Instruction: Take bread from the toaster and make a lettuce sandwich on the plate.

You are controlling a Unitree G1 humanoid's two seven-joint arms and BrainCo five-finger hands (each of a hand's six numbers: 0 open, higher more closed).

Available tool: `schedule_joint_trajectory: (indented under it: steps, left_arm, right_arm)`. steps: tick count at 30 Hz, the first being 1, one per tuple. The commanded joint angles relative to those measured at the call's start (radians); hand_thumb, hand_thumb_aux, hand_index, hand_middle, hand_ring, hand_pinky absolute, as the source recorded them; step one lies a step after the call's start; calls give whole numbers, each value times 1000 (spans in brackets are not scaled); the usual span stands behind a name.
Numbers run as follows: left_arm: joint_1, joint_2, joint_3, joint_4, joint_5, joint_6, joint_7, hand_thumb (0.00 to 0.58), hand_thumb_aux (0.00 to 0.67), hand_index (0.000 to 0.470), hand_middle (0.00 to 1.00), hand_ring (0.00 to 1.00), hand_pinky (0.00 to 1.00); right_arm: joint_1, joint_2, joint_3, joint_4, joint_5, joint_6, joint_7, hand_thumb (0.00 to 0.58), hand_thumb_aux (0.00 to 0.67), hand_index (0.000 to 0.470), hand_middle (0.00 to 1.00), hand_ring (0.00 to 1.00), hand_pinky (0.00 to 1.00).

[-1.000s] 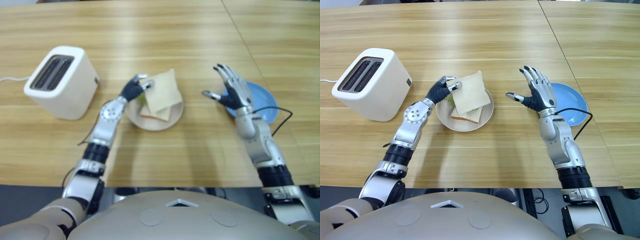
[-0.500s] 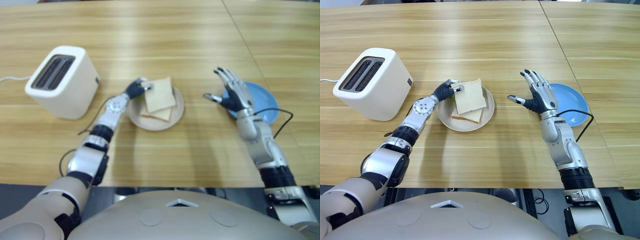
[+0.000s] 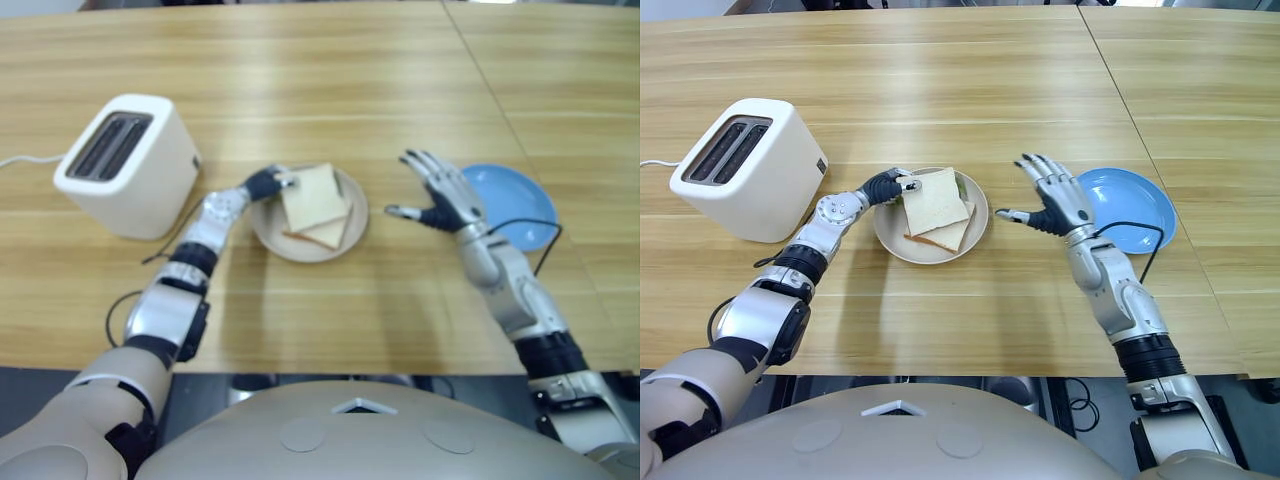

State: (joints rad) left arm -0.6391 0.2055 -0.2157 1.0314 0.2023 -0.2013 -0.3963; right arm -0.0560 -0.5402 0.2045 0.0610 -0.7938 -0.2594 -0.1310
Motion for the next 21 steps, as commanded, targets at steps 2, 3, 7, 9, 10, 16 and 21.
schedule_joint_trajectory:
  steps: [2, 3, 7, 9, 10, 16, 21]
  left_arm:
    - [43, -18, -56, 83, 58, 60, -30, 580, 670, 460, 1000, 1000, 1000]
    - [43, -19, -62, 85, 65, 60, -28, 580, 670, 460, 1000, 1000, 1000]
    - [45, -25, -73, 91, 77, 57, -34, 580, 670, 460, 1000, 1000, 1000]
    - [43, -25, -79, 97, 87, 62, -31, 580, 670, 460, 1000, 1000, 1000]
    - [42, -25, -82, 100, 91, 65, -28, 580, 670, 460, 1000, 1000, 1000]
    - [37, -13, -81, 109, 102, 67, -8, 580, 670, 460, 1000, 1000, 1000]
    - [38, -9, -79, 103, 108, 65, 13, 580, 670, 460, 1000, 1000, 1000]
  right_arm:
    - [-47, 5, 92, -2, -84, -18, 23, 0, 0, 0, 0, 0, 0]
    - [-55, 6, 105, 1, -94, -19, 24, 0, 0, 0, 0, 0, 0]
    - [-114, 26, 180, 43, -161, -25, 16, 0, 0, 0, 0, 0, 0]
    - [-142, 37, 220, 74, -193, -27, 13, 0, 0, 0, 0, 0, 0]
    - [-150, 40, 234, 82, -205, -26, 11, 0, 0, 0, 0, 0, 0]
    - [-179, 68, 329, 98, -269, -35, 19, 0, 0, 0, 0, 0, 0]
    - [-188, 77, 402, 198, -267, -38, 114, 0, 0, 0, 0, 0, 0]
